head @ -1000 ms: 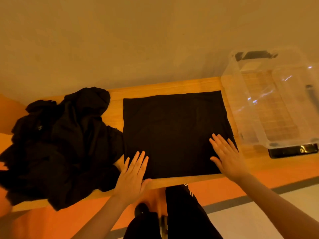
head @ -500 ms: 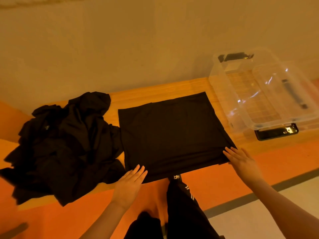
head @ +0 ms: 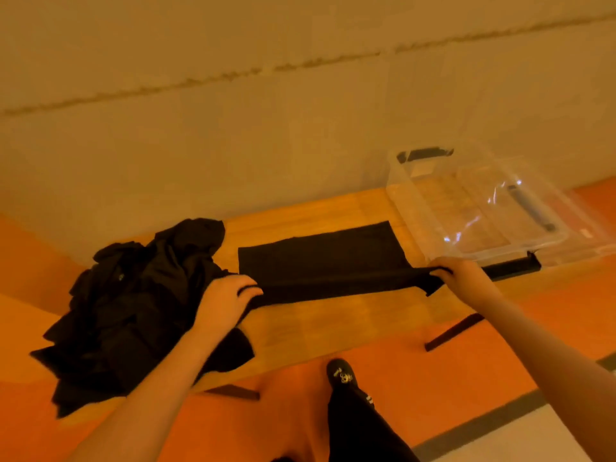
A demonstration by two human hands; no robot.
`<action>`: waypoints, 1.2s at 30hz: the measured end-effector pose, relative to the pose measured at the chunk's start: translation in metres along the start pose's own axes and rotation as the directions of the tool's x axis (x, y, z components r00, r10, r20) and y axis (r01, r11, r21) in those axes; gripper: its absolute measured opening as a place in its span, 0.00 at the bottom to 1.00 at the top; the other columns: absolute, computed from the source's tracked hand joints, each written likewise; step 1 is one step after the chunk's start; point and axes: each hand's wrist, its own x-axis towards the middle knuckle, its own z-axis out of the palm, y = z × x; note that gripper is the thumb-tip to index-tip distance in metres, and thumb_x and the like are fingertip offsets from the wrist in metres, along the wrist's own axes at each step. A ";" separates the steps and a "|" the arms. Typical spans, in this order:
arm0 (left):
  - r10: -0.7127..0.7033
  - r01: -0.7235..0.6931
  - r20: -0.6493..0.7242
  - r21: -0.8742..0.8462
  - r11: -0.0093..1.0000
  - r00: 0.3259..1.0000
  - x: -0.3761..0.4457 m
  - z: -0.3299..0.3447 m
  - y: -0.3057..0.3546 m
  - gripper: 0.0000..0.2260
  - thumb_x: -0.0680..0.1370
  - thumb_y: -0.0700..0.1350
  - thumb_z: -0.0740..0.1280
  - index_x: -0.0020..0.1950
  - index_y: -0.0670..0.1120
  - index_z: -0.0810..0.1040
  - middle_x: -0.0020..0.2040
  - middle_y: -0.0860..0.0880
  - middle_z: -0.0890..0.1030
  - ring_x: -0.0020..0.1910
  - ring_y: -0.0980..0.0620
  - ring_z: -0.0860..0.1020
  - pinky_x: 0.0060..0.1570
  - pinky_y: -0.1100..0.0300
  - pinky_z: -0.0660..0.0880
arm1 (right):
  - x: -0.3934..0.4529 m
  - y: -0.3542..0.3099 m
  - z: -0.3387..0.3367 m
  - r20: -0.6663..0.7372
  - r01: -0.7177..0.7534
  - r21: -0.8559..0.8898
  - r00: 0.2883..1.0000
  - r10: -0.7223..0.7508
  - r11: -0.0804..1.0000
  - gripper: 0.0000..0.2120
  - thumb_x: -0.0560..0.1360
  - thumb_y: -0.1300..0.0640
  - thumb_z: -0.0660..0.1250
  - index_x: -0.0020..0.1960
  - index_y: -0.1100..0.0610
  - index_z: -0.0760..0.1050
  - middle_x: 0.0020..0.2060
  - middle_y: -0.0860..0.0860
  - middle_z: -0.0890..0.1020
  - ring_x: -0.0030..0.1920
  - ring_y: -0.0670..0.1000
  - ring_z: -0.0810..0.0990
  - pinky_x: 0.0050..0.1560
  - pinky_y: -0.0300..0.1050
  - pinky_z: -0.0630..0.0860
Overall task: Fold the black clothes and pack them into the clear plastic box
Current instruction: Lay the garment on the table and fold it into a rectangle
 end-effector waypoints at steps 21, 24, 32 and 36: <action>0.057 -0.091 -0.259 -0.121 0.989 0.964 0.023 -0.181 0.094 0.03 0.76 0.40 0.66 0.46 0.44 0.80 0.40 0.51 0.78 0.41 0.55 0.75 0.37 0.69 0.68 | -0.032 -0.117 -0.174 -0.428 0.259 0.279 0.896 -0.121 0.925 0.07 0.73 0.69 0.66 0.44 0.59 0.78 0.40 0.54 0.79 0.46 0.55 0.75 0.49 0.47 0.69; 0.067 -0.091 -0.238 -0.090 0.992 0.969 0.018 -0.187 0.094 0.04 0.77 0.40 0.65 0.47 0.45 0.80 0.41 0.52 0.78 0.43 0.54 0.75 0.39 0.68 0.69 | -0.038 -0.117 -0.177 -0.383 0.236 0.279 0.916 -0.117 0.931 0.07 0.73 0.70 0.66 0.44 0.60 0.78 0.39 0.54 0.79 0.45 0.55 0.76 0.49 0.47 0.69; 0.000 -0.006 -0.123 -0.050 0.999 0.992 0.007 -0.181 0.081 0.06 0.77 0.40 0.65 0.52 0.43 0.81 0.47 0.48 0.80 0.46 0.53 0.76 0.46 0.64 0.69 | -0.040 -0.116 -0.173 -0.246 0.183 0.247 0.962 -0.121 0.952 0.11 0.73 0.73 0.64 0.48 0.61 0.80 0.45 0.56 0.80 0.48 0.56 0.77 0.54 0.49 0.72; -0.052 0.045 -0.066 -0.106 0.993 0.996 0.002 -0.185 0.079 0.07 0.76 0.41 0.66 0.52 0.43 0.80 0.47 0.49 0.79 0.46 0.53 0.76 0.48 0.63 0.70 | -0.042 -0.112 -0.175 -0.212 0.145 0.323 0.974 -0.078 0.935 0.13 0.72 0.73 0.65 0.44 0.55 0.80 0.40 0.50 0.81 0.44 0.50 0.79 0.54 0.48 0.72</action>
